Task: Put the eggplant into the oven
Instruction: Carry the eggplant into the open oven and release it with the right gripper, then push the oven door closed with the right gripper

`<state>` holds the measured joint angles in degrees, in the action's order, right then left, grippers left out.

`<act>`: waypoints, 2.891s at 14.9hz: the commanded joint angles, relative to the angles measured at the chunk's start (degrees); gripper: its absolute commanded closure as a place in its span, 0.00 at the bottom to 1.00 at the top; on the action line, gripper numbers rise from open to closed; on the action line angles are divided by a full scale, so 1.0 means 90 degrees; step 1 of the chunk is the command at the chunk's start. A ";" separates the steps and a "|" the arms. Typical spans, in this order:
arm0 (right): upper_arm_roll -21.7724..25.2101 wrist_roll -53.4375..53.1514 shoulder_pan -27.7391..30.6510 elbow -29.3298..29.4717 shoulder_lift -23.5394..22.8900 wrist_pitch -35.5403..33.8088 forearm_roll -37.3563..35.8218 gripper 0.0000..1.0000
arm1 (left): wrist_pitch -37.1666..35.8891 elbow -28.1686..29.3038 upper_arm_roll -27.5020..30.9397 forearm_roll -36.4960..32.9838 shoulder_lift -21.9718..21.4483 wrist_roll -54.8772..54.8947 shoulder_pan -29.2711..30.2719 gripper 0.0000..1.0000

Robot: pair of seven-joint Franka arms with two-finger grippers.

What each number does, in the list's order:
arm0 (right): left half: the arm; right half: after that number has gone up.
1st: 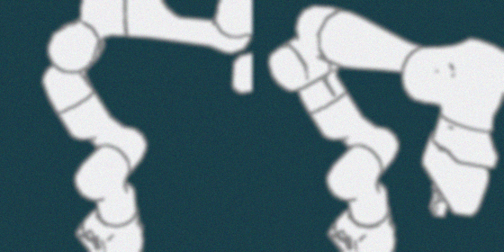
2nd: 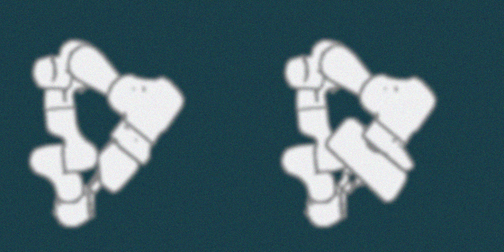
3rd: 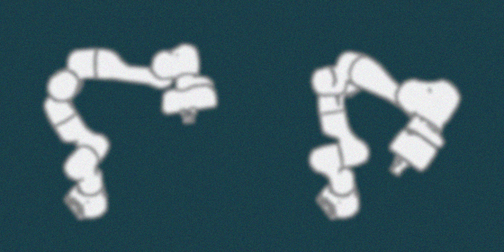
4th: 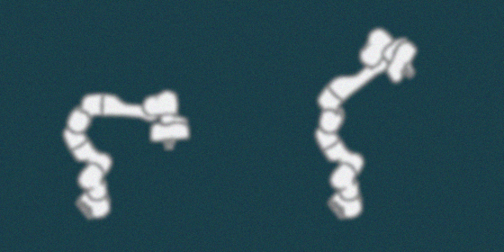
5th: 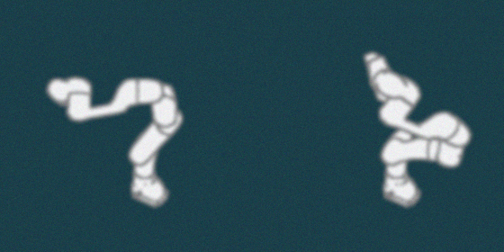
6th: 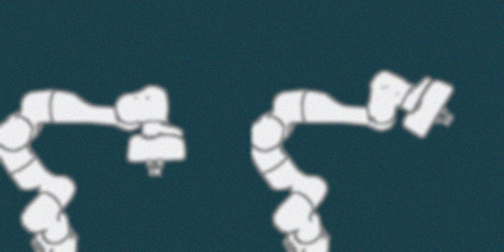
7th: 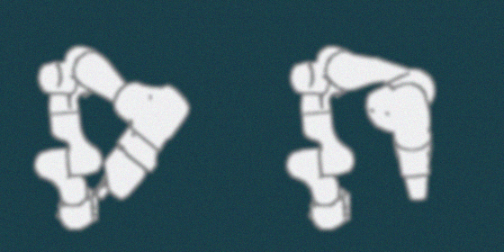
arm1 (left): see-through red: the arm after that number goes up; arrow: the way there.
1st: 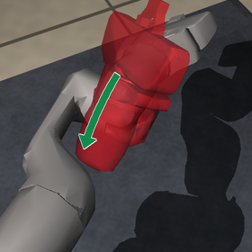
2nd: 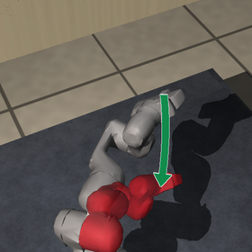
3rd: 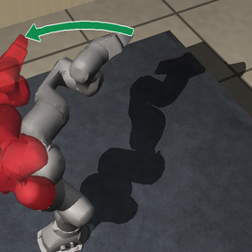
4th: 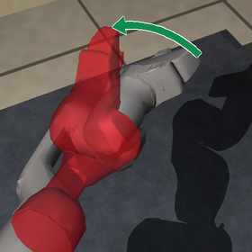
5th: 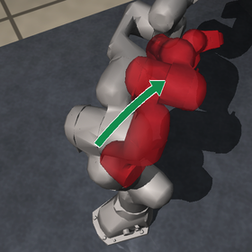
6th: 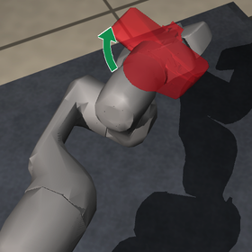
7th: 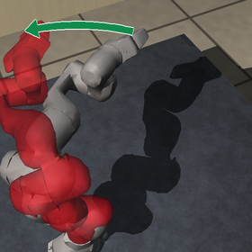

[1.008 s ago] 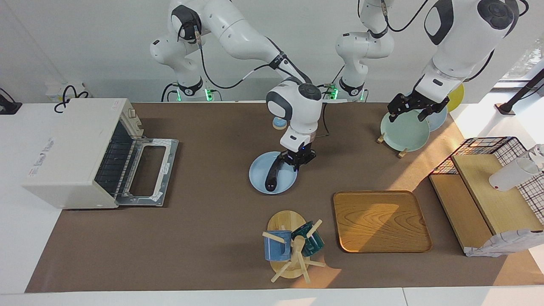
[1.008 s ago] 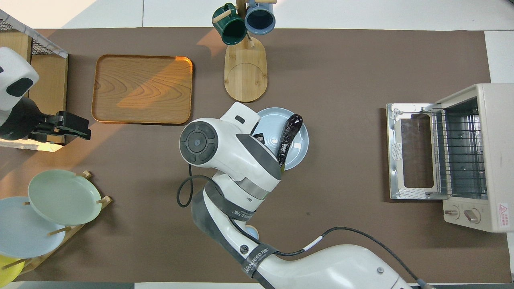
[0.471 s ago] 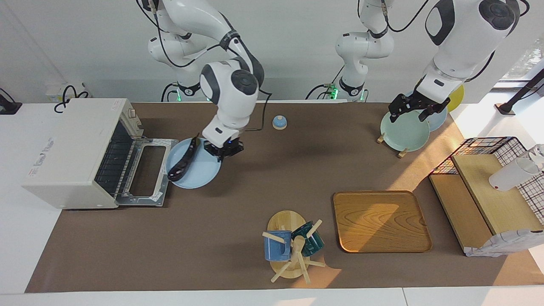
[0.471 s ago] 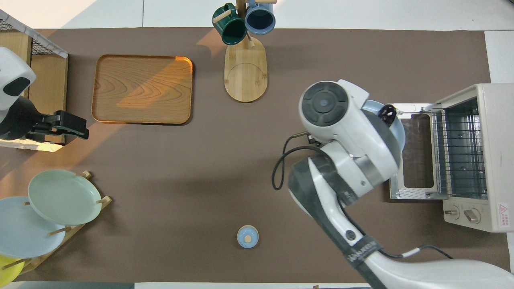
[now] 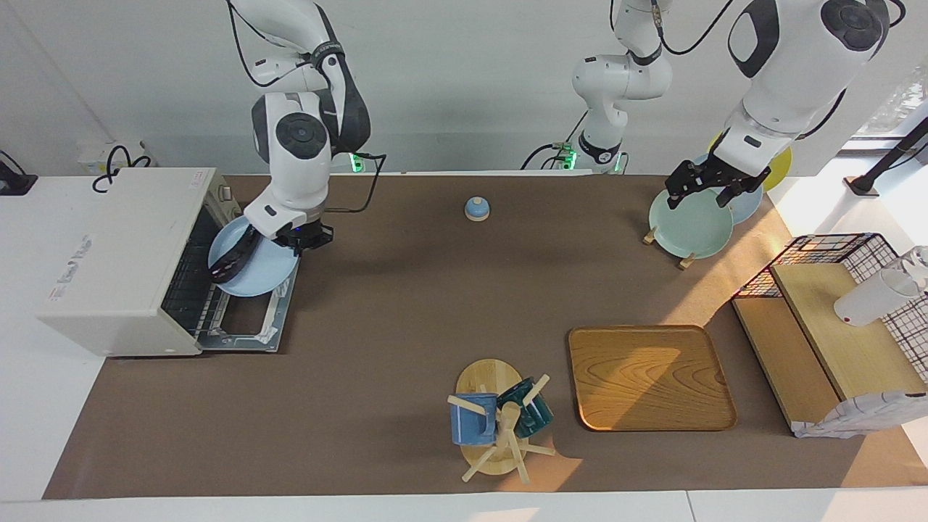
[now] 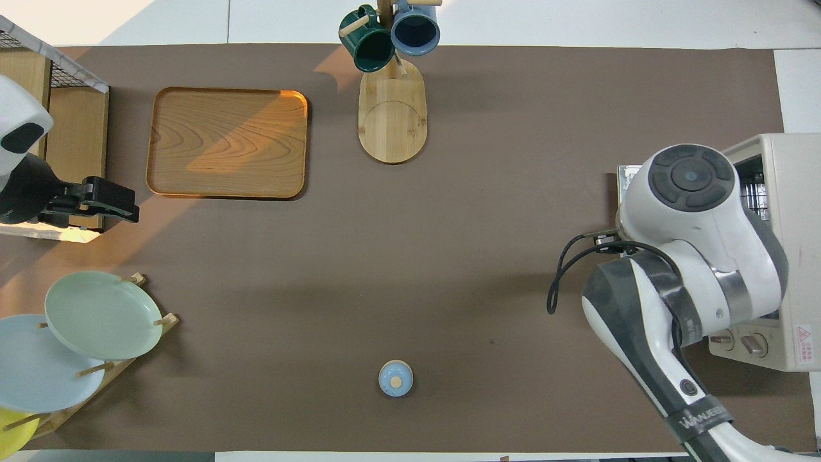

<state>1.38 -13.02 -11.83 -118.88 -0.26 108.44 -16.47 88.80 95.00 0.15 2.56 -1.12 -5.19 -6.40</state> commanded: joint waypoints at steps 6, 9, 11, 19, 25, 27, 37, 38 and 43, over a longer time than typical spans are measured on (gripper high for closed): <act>-0.0075 0.1455 0.1266 -0.1086 0.0351 0.1395 -0.0153 1.00 | -0.0043 0.0001 -0.0056 -0.0128 -0.0012 0.0030 0.0066 0.00; -0.0085 0.1953 0.1617 -0.1410 0.0400 0.1964 -0.0153 1.00 | -0.0052 0.0001 -0.0046 -0.0128 -0.0012 0.0030 0.0076 0.00; -0.0085 0.2169 0.1744 -0.1420 0.0371 0.2150 -0.0153 1.00 | -0.0052 0.0001 -0.0046 -0.0128 -0.0012 0.0030 0.0076 0.00; -0.0123 0.2208 0.1647 -0.0982 0.0263 0.1664 -0.0036 0.61 | -0.0052 0.0001 -0.0046 -0.0128 -0.0012 0.0030 0.0076 0.00; -0.0221 0.1157 0.0809 -0.0502 -0.0263 0.1728 0.0716 1.00 | -0.0043 0.0001 -0.0046 -0.0128 -0.0012 0.0030 0.0076 0.00; -0.0221 0.0551 0.0458 -0.0619 -0.0361 0.2013 0.0726 1.00 | -0.0052 0.0001 -0.0046 -0.0128 -0.0012 0.0030 0.0076 0.00; -0.0202 0.0275 0.0690 -0.1166 -0.0762 0.2600 0.0658 1.00 | -0.0052 0.0001 -0.0046 -0.0128 -0.0012 0.0030 0.0076 0.00; -0.0202 0.0275 0.0690 -0.1176 -0.0762 0.2609 0.0638 1.00 | -0.0052 0.0010 -0.0046 -0.0128 -0.0012 0.0040 0.0076 0.00; -0.0192 0.0333 0.0788 -0.1215 -0.0753 0.2580 0.0609 1.00 | -0.0052 0.0001 -0.0046 -0.0128 -0.0012 0.0040 0.0076 0.00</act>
<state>-0.09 -10.65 -5.79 -128.98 -7.43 130.68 -10.51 88.80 95.00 0.17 2.56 -1.12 -5.19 -6.34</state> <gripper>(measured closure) 0.991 0.000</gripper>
